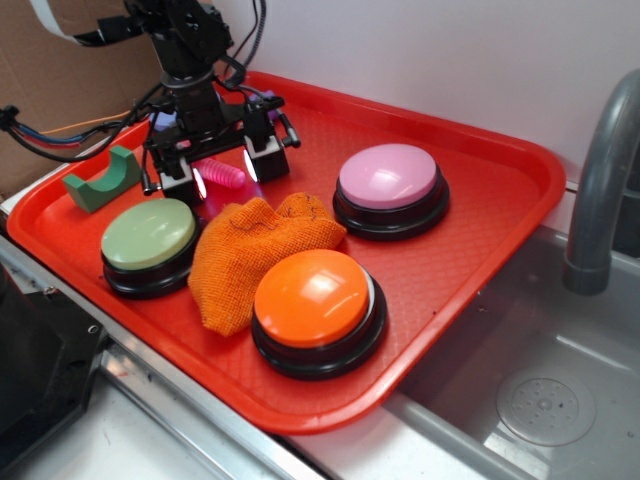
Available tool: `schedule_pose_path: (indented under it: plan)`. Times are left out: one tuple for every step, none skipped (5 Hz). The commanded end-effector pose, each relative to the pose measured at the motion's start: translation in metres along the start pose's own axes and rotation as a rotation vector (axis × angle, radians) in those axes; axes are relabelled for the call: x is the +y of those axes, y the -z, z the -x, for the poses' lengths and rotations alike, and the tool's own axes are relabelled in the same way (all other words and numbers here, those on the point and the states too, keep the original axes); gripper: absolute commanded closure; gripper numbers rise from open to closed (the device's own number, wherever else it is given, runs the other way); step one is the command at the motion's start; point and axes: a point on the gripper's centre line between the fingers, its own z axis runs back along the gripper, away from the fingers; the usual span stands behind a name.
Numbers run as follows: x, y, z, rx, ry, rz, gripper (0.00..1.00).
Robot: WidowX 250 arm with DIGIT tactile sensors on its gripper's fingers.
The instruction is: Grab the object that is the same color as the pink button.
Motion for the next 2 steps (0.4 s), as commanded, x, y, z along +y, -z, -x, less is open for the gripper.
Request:
schedule_pose_path:
  plan:
    - [0.0171,-0.0019,-0.0222,-0.004,-0.086,0.074,0.00]
    - [0.0160,0.0011,-0.0212,-0.038,-0.072,0.074,0.96]
